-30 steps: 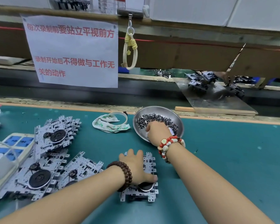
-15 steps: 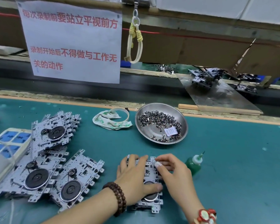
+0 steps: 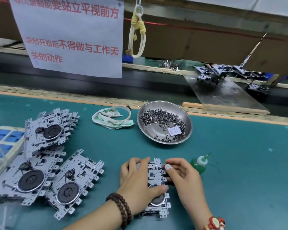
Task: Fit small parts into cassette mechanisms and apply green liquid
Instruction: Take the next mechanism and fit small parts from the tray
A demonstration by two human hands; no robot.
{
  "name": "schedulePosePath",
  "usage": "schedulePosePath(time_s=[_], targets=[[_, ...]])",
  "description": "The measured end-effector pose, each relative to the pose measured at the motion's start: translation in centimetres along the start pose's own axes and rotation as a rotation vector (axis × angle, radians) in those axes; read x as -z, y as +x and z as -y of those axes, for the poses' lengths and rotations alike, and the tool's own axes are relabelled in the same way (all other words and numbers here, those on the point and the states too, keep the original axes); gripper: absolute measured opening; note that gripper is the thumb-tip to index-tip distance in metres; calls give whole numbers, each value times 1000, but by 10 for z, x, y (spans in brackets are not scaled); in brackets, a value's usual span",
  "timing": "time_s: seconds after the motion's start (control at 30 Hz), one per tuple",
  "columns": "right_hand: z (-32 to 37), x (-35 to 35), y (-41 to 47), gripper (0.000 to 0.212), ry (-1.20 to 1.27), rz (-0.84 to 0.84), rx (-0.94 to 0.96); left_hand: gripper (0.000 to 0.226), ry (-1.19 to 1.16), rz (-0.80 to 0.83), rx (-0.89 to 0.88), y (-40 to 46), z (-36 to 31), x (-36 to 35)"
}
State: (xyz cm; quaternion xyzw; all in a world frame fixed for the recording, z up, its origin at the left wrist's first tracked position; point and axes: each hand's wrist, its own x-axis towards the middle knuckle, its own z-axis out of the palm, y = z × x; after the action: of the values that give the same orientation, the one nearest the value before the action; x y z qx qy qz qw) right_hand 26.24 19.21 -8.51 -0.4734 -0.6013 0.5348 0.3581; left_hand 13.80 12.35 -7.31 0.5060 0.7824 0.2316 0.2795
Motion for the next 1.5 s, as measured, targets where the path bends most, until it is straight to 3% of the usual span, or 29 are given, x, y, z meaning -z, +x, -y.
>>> schedulePosePath(time_s=[0.23,0.43,0.53,1.0,1.3,1.5], targets=[[-2,2,1,21,-19,-7,28,79,62,29,-12,-2,-7,-6],[-1,4,3,21,-29,50,37,24,-58,-147,-104,9,-8,2],[0,5,4,19,-14,70,33,9,-122,-153,-110,19,-10,7],[2,0,6,38,-93,46,49,18,-159,-50,-83,28,-13,13],[2,-8,3,30,-100,-4,87,22,-109,-31,-66,30,-12,12],[6,-14,2,30,-98,62,71,23,-87,-67,-41,31,-4,17]])
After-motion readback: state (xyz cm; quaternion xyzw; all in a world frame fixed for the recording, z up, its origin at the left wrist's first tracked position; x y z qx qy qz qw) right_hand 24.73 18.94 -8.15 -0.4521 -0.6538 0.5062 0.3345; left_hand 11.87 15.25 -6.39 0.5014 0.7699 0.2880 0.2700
